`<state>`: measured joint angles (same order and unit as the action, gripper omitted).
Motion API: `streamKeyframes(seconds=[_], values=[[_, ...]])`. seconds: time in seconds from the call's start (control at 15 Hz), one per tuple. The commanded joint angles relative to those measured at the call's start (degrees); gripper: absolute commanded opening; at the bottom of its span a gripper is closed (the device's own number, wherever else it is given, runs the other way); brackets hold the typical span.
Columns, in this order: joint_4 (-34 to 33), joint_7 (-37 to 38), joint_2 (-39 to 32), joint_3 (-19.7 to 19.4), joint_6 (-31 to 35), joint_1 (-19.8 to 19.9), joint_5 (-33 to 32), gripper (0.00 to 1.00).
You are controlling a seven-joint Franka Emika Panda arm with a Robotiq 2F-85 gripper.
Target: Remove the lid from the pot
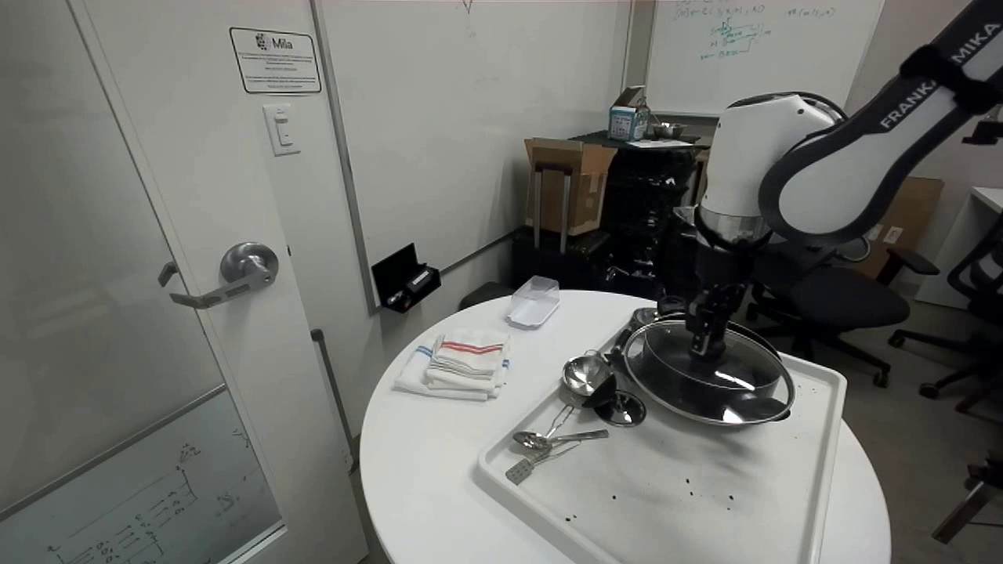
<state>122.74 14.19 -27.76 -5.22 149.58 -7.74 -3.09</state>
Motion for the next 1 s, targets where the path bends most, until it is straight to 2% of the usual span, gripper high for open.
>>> streamKeyframes(seconds=[0.0,0.27,0.47,0.93], values=[[2.97,4.78,2.11,-0.46,1.86,-4.9,-4.34,0.25],[3.52,9.07,1.12,-0.34,2.92,-9.8,-7.12,0.25],[3.64,10.71,0.33,0.28,3.62,-11.97,-7.44,0.25],[2.21,8.85,-3.91,2.73,5.05,-11.79,-5.23,0.25]])
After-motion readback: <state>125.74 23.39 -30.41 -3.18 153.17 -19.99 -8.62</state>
